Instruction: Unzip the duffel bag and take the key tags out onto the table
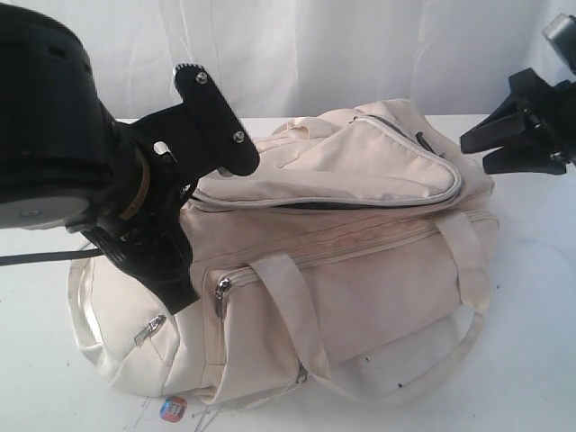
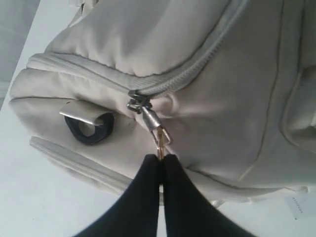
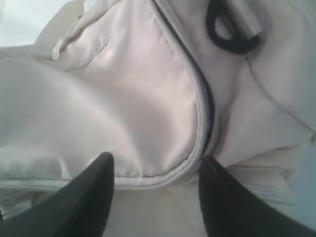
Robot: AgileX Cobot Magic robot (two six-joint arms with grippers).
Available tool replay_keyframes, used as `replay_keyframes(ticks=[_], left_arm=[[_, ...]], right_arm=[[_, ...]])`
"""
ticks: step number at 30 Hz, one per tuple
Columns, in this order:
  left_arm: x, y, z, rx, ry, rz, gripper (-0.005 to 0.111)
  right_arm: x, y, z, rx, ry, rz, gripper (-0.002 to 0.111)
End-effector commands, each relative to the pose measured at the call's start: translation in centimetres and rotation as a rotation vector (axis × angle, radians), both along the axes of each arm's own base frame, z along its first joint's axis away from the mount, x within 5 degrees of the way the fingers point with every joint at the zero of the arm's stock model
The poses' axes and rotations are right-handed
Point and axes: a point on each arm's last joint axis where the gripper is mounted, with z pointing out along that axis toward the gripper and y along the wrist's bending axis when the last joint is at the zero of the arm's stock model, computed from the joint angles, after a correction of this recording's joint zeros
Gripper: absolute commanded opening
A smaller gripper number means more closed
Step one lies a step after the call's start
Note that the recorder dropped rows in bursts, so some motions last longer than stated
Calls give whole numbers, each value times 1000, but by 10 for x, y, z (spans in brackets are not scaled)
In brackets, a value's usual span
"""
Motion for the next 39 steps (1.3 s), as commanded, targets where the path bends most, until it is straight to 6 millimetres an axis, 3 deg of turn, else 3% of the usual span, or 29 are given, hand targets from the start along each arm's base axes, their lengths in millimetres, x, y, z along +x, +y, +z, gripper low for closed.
replay_keyframes(ticks=[1,4,6,8,10,14,19,22,30,32,34,39], left_arm=[[-2,3,1,-11,10,9,0],[-2,3,1,-13,10,7,0],[-1,2,1,-24,6,-2,0],[-1,0,1,-39,0,-15,0],[-1,-1,1,-51,-2,-24,0],[-2,-3,1,-69,14,-27,0],[-2,-4,1,-81,14,-34,0],[-2,-5,1,-89,18,-37,0],[-2,-6,1,-102,17,-45,0],[-2,-6,1,-101,17,-44,0],[-2,-6,1,-105,18,-46,0],[-3,-7,1,-109,19,-48,0]], right_arm=[[-4,-7,25,1,-69,-33,50],[-10,-4,41,26,-119,-38,45],[-13,2,54,70,-191,-18,30],[-18,12,62,51,-288,62,0],[-24,26,68,30,-374,154,0],[-59,71,89,-11,-620,431,0],[-111,99,107,-189,-790,576,0],[-132,114,104,-289,-949,686,0],[-133,144,56,-361,-963,716,0],[-133,150,48,-404,-1033,811,1],[-133,154,41,-429,-1095,907,9],[-123,158,33,-452,-1093,880,36]])
